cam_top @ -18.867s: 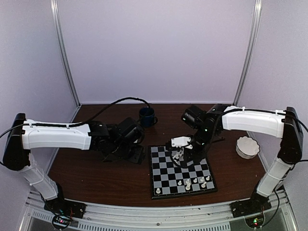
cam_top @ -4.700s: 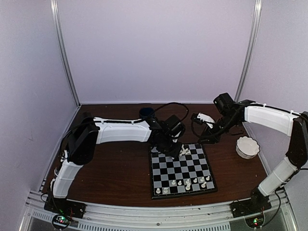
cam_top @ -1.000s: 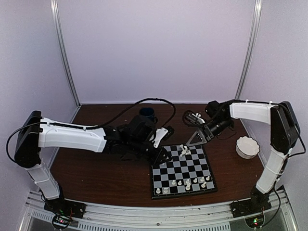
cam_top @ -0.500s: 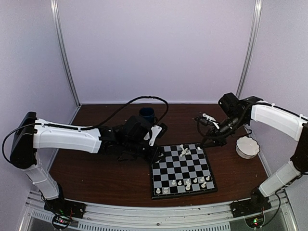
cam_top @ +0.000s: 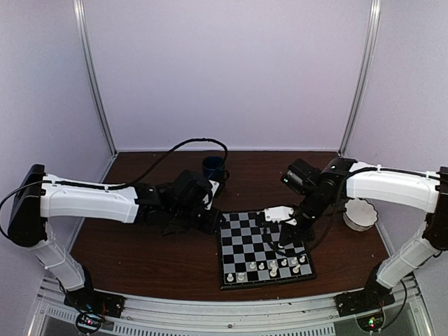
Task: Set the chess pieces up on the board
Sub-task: Place the pawn at b2, then pass from the left arm to the right, then pass from the right arm to the left, then pass from the left arm to the right
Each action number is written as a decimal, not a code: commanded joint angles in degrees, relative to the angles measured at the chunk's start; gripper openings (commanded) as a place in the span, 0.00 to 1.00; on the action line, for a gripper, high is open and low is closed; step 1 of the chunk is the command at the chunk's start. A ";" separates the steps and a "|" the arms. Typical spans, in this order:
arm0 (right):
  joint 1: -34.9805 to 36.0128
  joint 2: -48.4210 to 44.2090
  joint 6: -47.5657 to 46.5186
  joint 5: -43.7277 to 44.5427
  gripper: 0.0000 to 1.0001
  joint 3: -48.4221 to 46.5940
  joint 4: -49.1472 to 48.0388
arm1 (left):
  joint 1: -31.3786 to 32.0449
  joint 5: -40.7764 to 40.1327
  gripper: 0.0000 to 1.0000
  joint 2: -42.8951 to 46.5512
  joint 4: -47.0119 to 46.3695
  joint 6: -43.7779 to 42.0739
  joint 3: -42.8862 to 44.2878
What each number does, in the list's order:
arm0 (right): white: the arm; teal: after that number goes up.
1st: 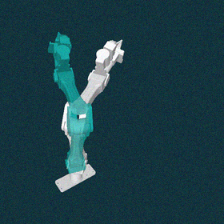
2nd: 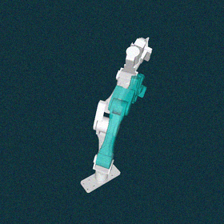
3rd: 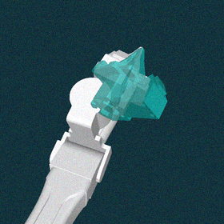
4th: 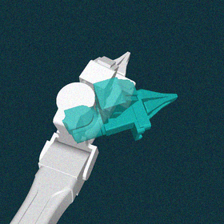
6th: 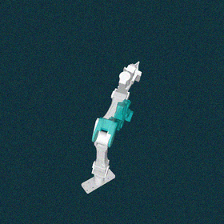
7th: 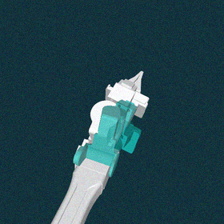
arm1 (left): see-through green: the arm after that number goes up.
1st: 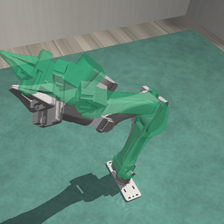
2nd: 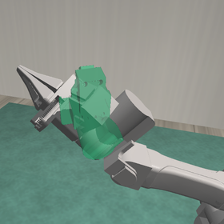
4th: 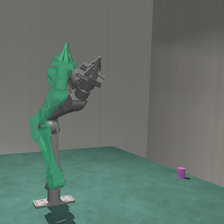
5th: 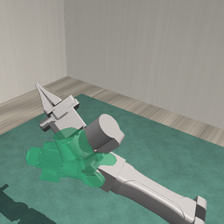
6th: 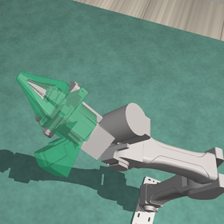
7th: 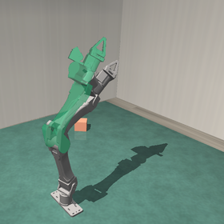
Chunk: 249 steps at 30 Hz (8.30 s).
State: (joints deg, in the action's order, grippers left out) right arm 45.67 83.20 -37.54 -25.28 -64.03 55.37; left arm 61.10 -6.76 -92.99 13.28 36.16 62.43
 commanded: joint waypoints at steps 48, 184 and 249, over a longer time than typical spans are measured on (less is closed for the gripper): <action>18.71 29.73 -0.21 8.35 0.18 -22.29 0.77 | -2.18 -14.79 0.19 22.22 6.90 7.70 -13.06; 9.53 9.74 1.42 5.39 0.06 -30.17 7.13 | -3.61 39.52 0.20 3.61 -22.48 32.74 -1.77; -12.18 -0.53 66.78 -53.16 0.14 -1.93 -47.18 | -4.33 30.74 0.10 3.12 -62.64 26.13 -11.43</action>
State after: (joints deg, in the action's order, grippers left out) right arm 33.10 83.00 30.02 -78.30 -66.30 9.15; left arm 57.17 25.28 -90.41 -47.48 62.33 51.62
